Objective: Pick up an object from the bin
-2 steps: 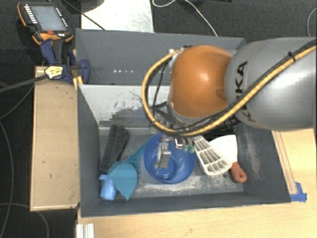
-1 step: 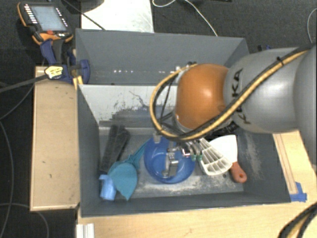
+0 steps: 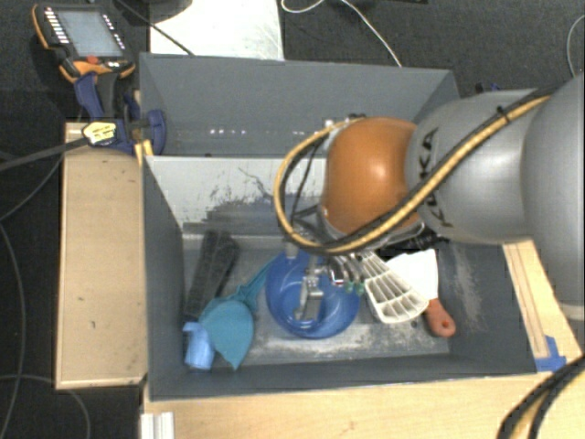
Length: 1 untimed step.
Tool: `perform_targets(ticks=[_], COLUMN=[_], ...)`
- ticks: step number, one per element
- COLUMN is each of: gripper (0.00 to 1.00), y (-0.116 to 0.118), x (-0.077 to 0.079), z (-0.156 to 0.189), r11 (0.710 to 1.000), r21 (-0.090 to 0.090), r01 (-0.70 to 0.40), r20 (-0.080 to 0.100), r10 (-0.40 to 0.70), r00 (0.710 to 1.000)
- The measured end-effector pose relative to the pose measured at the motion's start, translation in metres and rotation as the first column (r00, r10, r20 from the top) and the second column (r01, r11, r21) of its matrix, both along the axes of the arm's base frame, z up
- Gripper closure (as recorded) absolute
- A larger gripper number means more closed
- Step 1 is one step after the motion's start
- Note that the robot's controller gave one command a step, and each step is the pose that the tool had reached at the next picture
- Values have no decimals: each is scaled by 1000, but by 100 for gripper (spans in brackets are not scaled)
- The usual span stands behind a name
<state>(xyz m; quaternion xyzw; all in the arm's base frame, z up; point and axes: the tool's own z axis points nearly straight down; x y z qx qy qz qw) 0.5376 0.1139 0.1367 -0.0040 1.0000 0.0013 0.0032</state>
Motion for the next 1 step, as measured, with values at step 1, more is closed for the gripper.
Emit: perform_targets(ticks=[1], gripper=[0], y=[10], x=[8], z=[-43], r11=[997], r21=[-1], r01=[-77], r20=[-5], r10=[77], r00=[997])
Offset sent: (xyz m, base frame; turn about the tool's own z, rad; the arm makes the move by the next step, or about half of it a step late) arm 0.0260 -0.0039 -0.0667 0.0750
